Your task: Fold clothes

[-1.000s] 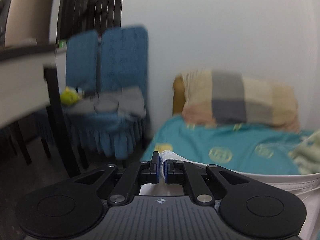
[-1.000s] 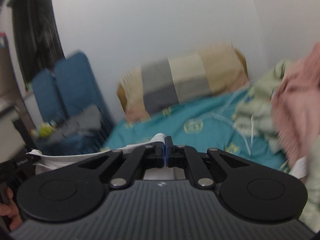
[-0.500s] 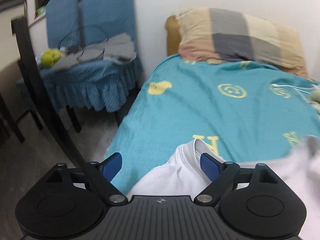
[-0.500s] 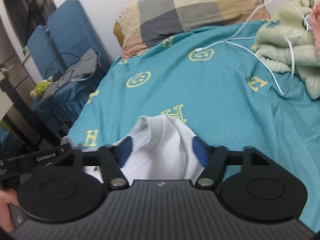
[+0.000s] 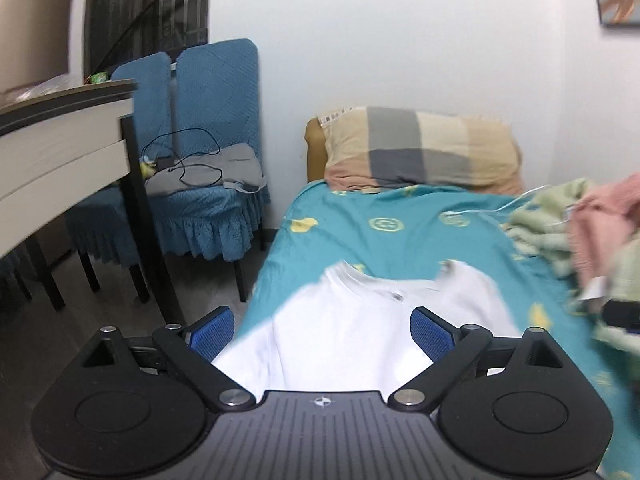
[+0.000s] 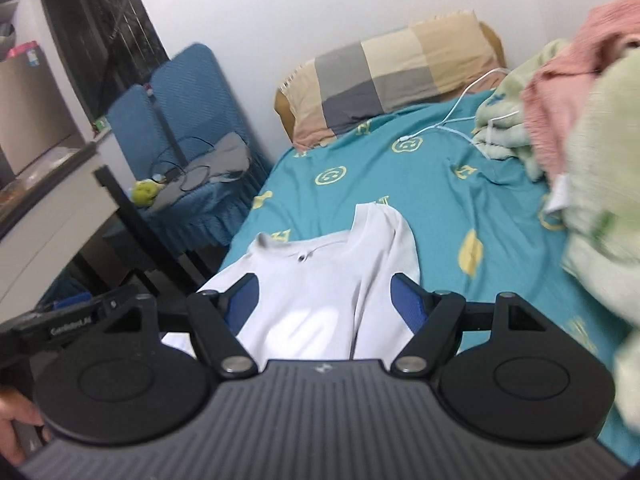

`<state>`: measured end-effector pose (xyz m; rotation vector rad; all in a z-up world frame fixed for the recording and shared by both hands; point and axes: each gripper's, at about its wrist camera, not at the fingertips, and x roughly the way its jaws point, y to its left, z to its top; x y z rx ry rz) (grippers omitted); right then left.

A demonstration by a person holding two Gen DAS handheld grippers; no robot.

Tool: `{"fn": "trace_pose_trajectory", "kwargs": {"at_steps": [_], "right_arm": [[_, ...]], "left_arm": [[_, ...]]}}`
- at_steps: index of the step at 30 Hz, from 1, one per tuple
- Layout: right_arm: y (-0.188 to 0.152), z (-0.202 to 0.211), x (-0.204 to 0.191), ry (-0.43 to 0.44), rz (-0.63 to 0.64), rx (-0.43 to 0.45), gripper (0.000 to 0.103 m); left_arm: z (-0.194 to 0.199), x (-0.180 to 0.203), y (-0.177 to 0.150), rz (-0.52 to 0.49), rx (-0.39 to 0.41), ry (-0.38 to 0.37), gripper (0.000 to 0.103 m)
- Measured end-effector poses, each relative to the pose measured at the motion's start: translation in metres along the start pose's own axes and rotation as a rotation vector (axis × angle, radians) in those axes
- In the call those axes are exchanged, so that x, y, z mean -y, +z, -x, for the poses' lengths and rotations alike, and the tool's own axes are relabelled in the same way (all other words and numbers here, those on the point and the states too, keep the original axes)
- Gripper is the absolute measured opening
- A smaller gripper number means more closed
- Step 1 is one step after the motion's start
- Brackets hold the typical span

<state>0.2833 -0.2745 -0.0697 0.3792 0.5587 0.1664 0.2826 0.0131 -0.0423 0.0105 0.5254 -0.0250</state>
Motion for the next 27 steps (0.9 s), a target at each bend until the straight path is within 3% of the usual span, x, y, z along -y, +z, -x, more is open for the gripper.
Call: {"fn": "trace_pose_trajectory", "kwargs": {"at_steps": [4, 8, 10, 13, 15, 19, 20, 23, 27], "right_arm": [[-0.030, 0.074, -0.008, 0.001, -0.002, 0.032, 0.074], [-0.055, 0.124, -0.004, 0.006, -0.044, 0.024, 0.074], [-0.070, 0.139, 0.001, 0.021, -0.051, 0.014, 0.074], [-0.086, 0.147, 0.009, -0.015, -0.070, -0.009, 0.074], [-0.093, 0.145, 0.014, -0.019, -0.099, -0.031, 0.074], [-0.099, 0.129, 0.019, -0.004, -0.126, -0.083, 0.074], [-0.100, 0.126, 0.020, -0.002, -0.129, -0.092, 0.074], [-0.103, 0.115, 0.022, 0.009, -0.142, -0.125, 0.074], [-0.107, 0.108, 0.021, 0.013, -0.141, -0.153, 0.074]], "left_arm": [[0.082, 0.003, -0.035, 0.015, -0.020, -0.031, 0.096], [0.132, -0.004, -0.072, -0.005, -0.092, -0.056, 0.096], [0.140, -0.012, -0.092, -0.019, -0.185, -0.039, 0.096], [0.137, -0.032, -0.118, 0.051, -0.351, -0.019, 0.090], [0.131, -0.044, -0.129, 0.107, -0.456, -0.024, 0.079], [0.125, -0.054, -0.145, 0.180, -0.614, -0.062, 0.073], [0.124, -0.053, -0.150, 0.186, -0.651, -0.069, 0.063], [0.118, -0.051, -0.163, 0.155, -0.766, -0.067, 0.012], [0.124, -0.070, -0.161, 0.166, -0.842, -0.068, 0.006]]}}
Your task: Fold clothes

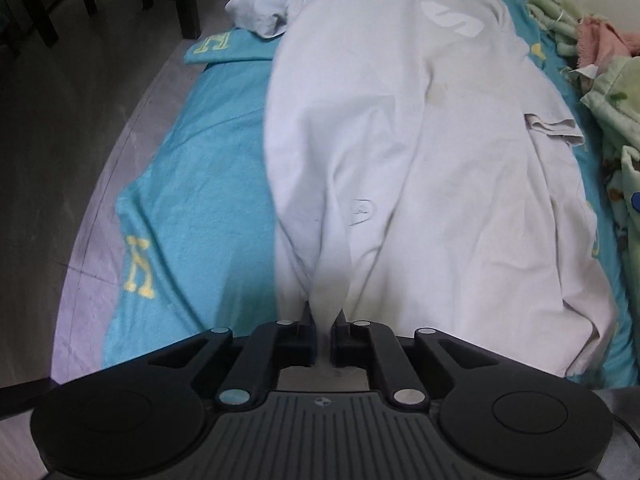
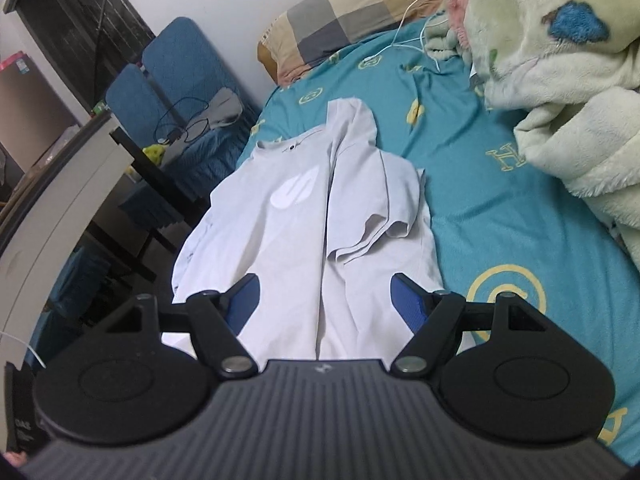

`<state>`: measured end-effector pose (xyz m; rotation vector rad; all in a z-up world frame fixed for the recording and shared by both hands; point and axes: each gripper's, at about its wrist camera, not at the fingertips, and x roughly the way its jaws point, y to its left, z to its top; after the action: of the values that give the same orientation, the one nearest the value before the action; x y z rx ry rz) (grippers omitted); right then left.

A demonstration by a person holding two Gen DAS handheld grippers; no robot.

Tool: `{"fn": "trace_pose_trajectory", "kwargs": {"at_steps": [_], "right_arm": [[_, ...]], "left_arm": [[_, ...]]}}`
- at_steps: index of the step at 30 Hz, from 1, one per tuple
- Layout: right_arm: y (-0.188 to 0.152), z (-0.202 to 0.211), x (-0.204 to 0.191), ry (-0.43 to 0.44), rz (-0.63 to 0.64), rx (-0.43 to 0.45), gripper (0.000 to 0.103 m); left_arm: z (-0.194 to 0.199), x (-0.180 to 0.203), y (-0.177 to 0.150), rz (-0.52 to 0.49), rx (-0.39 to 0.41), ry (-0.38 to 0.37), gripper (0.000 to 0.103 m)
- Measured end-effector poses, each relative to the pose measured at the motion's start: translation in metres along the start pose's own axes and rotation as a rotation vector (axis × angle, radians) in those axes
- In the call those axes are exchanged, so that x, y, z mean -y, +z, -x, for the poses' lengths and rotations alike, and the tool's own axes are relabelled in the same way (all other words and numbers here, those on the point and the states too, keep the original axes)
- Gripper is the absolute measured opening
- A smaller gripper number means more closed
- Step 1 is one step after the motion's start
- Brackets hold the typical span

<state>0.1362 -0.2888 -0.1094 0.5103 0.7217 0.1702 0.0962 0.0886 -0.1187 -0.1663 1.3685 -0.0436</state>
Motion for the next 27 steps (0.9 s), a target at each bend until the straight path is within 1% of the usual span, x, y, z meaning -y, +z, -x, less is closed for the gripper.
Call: {"fn": "trace_pose_trajectory", "kwargs": {"at_steps": [4, 8, 9, 10, 11, 12, 13, 14, 15, 18, 21, 23, 24, 25, 27], "right_arm": [[-0.002, -0.006, 0.000, -0.007, 0.014, -0.025, 0.074], [0.000, -0.015, 0.000, -0.009, 0.017, -0.049, 0.074], [0.000, -0.017, 0.000, -0.010, 0.018, -0.055, 0.074], [0.000, -0.018, 0.000, -0.009, 0.017, -0.059, 0.074], [0.000, -0.019, 0.000, -0.009, 0.016, -0.063, 0.074], [-0.001, -0.019, 0.001, -0.007, 0.014, -0.068, 0.074], [-0.001, -0.020, 0.001, -0.004, 0.012, -0.072, 0.074], [-0.002, -0.020, 0.001, -0.003, 0.010, -0.076, 0.074], [-0.001, -0.021, 0.002, -0.002, 0.006, -0.079, 0.074], [0.000, -0.024, 0.001, 0.008, -0.002, -0.082, 0.074], [0.003, -0.031, 0.000, 0.022, -0.003, -0.081, 0.074], [0.005, -0.040, -0.001, 0.024, -0.005, -0.085, 0.074], [0.005, -0.044, -0.001, 0.023, -0.004, -0.089, 0.074], [0.006, -0.049, -0.001, 0.022, -0.002, -0.092, 0.074], [0.007, -0.057, -0.001, 0.014, 0.004, -0.098, 0.074]], "left_arm": [[0.018, -0.024, 0.006, 0.050, -0.051, 0.041, 0.006], [0.018, -0.038, 0.012, 0.079, -0.104, 0.075, 0.008], [0.020, -0.039, 0.015, 0.089, -0.104, 0.069, 0.012], [0.023, -0.039, 0.018, 0.096, -0.100, 0.059, 0.014], [0.027, -0.039, 0.023, 0.099, -0.086, 0.044, 0.021], [0.031, -0.040, 0.028, 0.104, -0.072, 0.026, 0.032], [0.034, -0.044, 0.034, 0.120, -0.057, 0.001, 0.039], [0.039, -0.048, 0.040, 0.151, -0.038, -0.027, 0.052], [0.043, -0.054, 0.048, 0.189, -0.013, -0.059, 0.059], [0.044, -0.073, 0.076, 0.322, 0.079, -0.156, 0.070], [0.023, -0.095, 0.111, 0.506, 0.156, -0.264, 0.070], [-0.003, -0.105, 0.133, 0.615, 0.185, -0.363, 0.070], [-0.021, -0.108, 0.142, 0.666, 0.189, -0.419, 0.067], [-0.037, -0.110, 0.151, 0.708, 0.195, -0.462, 0.066], [-0.057, -0.107, 0.164, 0.755, 0.215, -0.499, 0.065]]}}
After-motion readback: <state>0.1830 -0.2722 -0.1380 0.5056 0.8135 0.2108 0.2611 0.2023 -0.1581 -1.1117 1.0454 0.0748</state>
